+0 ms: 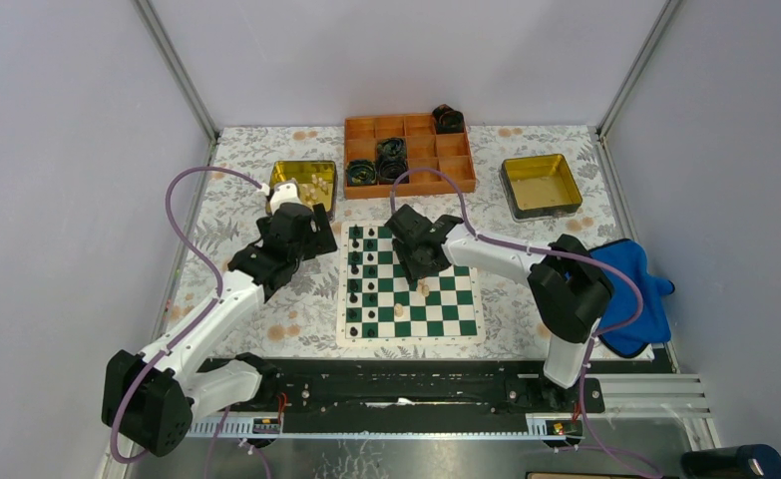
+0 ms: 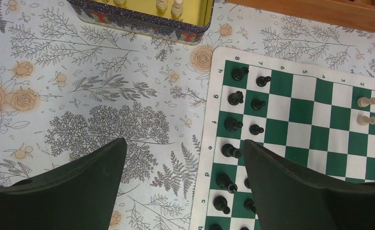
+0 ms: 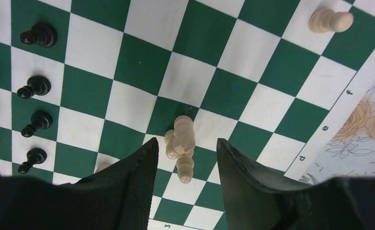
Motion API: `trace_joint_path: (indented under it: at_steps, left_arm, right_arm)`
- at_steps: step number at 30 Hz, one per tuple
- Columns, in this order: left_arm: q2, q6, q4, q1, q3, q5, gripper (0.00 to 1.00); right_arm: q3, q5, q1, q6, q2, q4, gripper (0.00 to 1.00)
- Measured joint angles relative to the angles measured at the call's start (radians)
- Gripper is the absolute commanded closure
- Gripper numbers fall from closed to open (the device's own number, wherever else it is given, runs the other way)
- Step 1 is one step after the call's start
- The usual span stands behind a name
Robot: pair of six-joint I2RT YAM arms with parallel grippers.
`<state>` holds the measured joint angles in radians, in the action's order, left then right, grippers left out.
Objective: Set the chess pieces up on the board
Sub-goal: Pick up the chess piece from the chessboard.
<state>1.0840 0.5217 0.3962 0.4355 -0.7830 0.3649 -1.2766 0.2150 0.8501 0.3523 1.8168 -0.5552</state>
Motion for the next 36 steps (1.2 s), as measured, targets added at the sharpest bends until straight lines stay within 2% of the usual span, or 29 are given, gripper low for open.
trace_joint_path:
  at_steps: [6,16,36]
  left_arm:
    - [0.0,0.0,0.0,0.0,0.007,-0.003,0.01]
    - [0.0,0.0,0.0,0.0,0.011,-0.008,0.01]
    - [0.0,0.0,0.0,0.0,0.026,-0.01,0.01]
  right_arm:
    - [0.02,-0.003,0.014,0.023,0.0,0.011,0.46]
    - [0.033,-0.021,0.016,0.04,0.0,0.029,0.54]
    - [0.036,-0.016,0.016,0.046,0.006,0.045,0.64]
